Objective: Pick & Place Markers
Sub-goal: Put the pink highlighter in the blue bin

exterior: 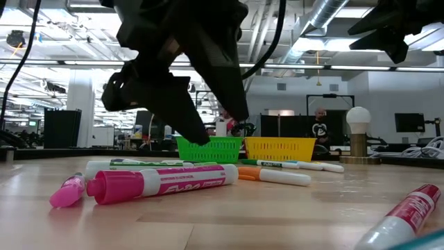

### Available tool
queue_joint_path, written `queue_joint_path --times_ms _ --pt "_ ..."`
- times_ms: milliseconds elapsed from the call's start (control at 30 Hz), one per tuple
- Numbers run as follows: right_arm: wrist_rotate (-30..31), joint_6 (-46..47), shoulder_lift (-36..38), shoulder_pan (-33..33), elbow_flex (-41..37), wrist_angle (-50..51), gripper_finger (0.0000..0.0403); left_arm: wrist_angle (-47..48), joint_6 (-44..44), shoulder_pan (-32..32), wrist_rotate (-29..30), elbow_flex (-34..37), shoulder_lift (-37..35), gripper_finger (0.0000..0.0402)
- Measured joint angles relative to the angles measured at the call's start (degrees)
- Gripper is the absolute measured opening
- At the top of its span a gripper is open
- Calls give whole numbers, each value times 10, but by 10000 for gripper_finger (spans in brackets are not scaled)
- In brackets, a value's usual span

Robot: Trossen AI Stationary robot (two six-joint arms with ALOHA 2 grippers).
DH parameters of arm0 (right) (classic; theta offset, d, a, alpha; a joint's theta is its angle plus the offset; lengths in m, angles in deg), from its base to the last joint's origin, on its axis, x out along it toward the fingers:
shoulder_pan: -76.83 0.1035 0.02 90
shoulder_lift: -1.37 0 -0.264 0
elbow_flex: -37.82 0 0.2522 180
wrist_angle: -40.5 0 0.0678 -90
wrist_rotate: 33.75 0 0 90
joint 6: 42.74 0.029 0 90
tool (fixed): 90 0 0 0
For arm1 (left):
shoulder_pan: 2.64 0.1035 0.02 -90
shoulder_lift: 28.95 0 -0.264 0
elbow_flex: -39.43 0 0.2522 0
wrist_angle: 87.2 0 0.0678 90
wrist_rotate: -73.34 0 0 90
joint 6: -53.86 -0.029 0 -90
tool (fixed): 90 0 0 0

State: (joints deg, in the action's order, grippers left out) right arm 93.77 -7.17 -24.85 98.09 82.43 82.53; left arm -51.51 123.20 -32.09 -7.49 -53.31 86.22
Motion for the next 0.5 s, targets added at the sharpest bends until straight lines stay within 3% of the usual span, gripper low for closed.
queue_joint_path --times_ms 500 --pt "0 0 0 0 0 0 162 4 32 8 -6 25 2 195"
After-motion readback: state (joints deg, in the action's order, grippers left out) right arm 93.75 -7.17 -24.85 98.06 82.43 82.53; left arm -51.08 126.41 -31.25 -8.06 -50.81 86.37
